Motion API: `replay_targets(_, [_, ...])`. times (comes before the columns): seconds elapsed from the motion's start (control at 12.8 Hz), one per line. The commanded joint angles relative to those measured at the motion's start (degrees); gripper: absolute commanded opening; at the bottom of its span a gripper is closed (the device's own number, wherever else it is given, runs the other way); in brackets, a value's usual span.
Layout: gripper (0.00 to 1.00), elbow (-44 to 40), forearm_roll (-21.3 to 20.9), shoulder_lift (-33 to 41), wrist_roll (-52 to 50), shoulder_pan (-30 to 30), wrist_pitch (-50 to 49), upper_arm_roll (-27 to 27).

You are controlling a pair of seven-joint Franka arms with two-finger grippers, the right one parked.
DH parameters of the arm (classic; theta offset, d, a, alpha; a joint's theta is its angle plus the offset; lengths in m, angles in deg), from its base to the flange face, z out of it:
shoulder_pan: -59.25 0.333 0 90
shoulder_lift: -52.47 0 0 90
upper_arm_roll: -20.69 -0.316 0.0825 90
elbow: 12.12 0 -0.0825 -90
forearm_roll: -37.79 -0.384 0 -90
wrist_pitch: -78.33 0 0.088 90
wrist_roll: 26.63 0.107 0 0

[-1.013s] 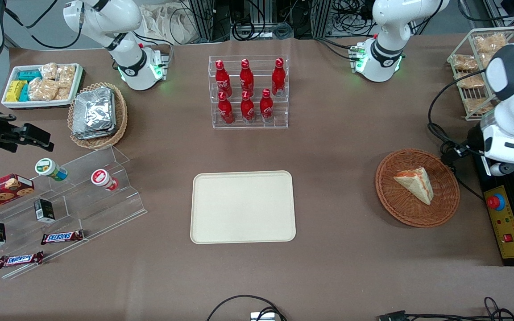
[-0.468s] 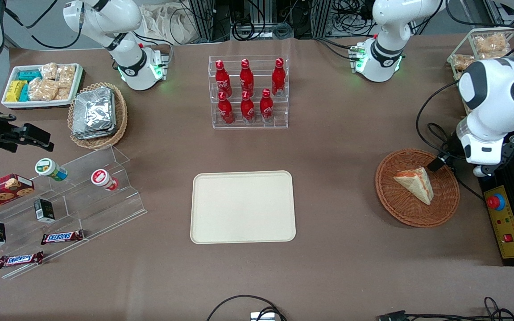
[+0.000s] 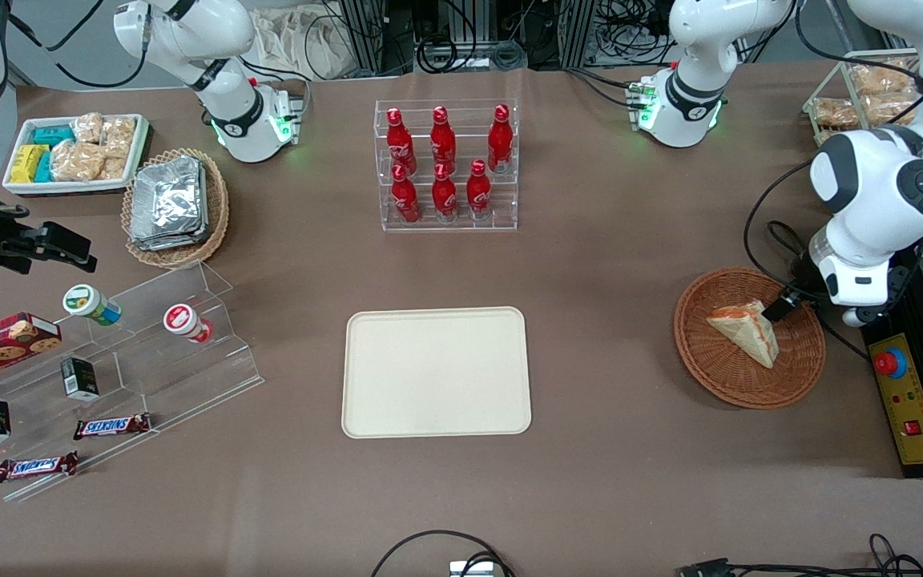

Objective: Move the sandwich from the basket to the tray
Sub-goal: 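Lower the open left gripper around the wrapped sandwich and close it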

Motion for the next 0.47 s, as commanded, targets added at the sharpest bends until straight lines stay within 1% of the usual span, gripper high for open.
replay_targets(0.0, [1.00,0.25,0.11,-1.39,-3.65,0.54,2.38,0.54])
replay_targets(0.39, [1.00,1.21,0.20,-4.03,-7.95,0.19,6.51,0.71])
